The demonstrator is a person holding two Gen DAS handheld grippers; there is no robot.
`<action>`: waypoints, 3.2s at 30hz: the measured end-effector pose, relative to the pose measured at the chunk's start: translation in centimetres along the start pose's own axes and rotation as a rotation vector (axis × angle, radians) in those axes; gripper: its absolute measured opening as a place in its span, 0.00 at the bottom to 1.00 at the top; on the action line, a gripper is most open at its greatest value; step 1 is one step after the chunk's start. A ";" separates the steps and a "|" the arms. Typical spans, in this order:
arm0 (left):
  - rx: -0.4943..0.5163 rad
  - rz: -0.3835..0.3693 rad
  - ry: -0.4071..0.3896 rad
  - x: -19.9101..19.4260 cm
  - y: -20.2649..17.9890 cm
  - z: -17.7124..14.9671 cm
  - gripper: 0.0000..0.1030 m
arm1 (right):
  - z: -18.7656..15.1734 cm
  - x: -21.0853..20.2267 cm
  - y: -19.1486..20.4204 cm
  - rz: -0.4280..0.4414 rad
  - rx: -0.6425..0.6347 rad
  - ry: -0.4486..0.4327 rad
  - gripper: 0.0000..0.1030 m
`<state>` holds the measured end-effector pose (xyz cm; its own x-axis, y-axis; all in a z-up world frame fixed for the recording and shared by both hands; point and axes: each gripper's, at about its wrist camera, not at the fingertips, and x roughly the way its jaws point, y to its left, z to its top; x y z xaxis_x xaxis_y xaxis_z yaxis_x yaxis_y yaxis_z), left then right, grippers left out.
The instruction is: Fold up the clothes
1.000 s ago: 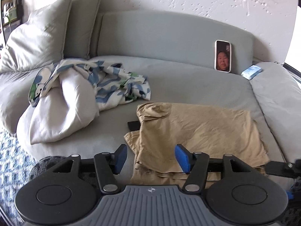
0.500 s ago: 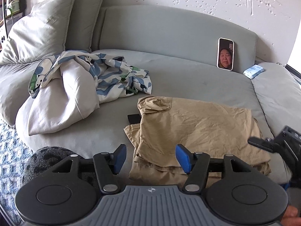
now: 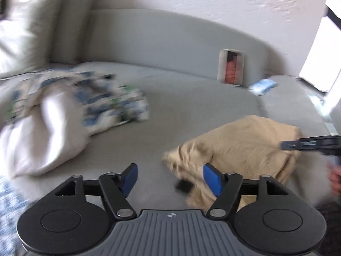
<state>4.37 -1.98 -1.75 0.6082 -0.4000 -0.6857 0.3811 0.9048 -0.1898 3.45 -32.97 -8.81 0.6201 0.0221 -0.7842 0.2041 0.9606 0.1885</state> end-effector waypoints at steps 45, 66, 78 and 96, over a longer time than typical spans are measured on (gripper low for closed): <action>0.400 -0.456 0.051 6.1 -24.8 1.8 0.29 | -3.4 -13.2 -8.5 -0.251 0.276 -0.241 0.11; 0.519 -0.224 0.127 3.3 -27.6 2.1 0.87 | -9.0 -24.3 -14.4 -0.259 0.583 -0.341 0.75; 0.410 -0.315 0.125 -8.9 -25.9 4.6 0.99 | -4.1 -35.6 -2.5 -0.365 0.310 -0.302 1.00; 0.496 -0.362 0.151 -11.9 -30.7 0.3 0.99 | -7.7 -39.4 -1.1 -0.562 0.290 -0.088 1.00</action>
<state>-14.35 -25.02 12.42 0.2892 -0.6101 -0.7376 0.8440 0.5261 -0.1043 -27.08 -32.74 17.31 0.4164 -0.4983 -0.7605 0.7054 0.7048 -0.0756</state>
